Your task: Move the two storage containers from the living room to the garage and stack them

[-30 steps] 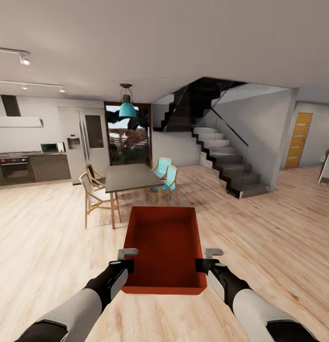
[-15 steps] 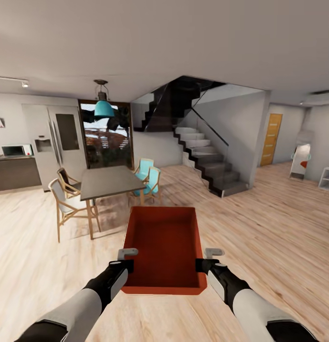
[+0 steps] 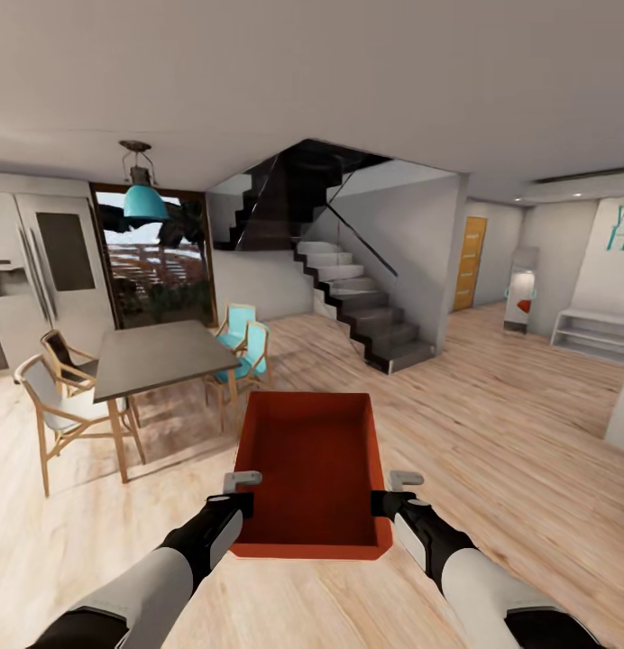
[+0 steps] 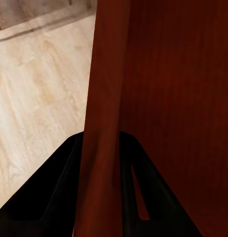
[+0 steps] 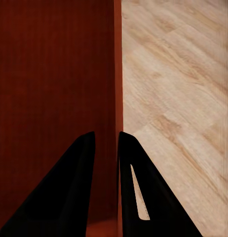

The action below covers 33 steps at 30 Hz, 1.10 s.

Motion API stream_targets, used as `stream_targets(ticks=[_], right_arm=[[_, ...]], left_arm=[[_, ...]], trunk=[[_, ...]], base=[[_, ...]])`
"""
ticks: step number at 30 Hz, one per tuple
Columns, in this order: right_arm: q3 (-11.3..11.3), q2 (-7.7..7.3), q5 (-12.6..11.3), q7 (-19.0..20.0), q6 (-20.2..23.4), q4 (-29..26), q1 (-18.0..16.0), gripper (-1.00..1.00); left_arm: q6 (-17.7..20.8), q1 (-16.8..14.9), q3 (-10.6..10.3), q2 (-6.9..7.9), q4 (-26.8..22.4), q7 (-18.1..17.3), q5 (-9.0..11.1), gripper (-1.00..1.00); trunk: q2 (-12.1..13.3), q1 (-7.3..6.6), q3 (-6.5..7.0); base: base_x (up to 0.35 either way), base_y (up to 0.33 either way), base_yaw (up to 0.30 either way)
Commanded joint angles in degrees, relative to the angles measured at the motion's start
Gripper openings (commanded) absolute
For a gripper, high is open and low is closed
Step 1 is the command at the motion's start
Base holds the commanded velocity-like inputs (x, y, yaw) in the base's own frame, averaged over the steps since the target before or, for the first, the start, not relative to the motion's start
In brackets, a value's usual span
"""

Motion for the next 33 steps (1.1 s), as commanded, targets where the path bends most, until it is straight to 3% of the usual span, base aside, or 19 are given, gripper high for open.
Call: stream_targets(ticks=[1,9,33], right_arm=[[-1.0,-0.03,0.4,0.0,-0.4,-0.3,0.0,-1.0],[-1.0,-0.05,0.4,0.0,-0.4,-0.3,0.0,-1.0],[-1.0,-0.01,0.3,0.0,-0.5,-0.3,0.0,-1.0]], left_arm=[[0.3,0.0,-0.8,0.09,0.1,0.5,1.7,-1.0],[0.3,0.0,-0.8,0.09,0.0,0.5,1.7,-1.0],[0.3,0.0,-0.8,0.08,-0.2,0.5,1.7,-1.0]], trunk=[[0.0,0.05,-0.02],[0.0,0.05,-0.02],[0.0,0.05,-0.02]], base=[[0.323,0.0,-0.245],[0.323,0.0,-0.192],[0.323,0.0,-0.006]])
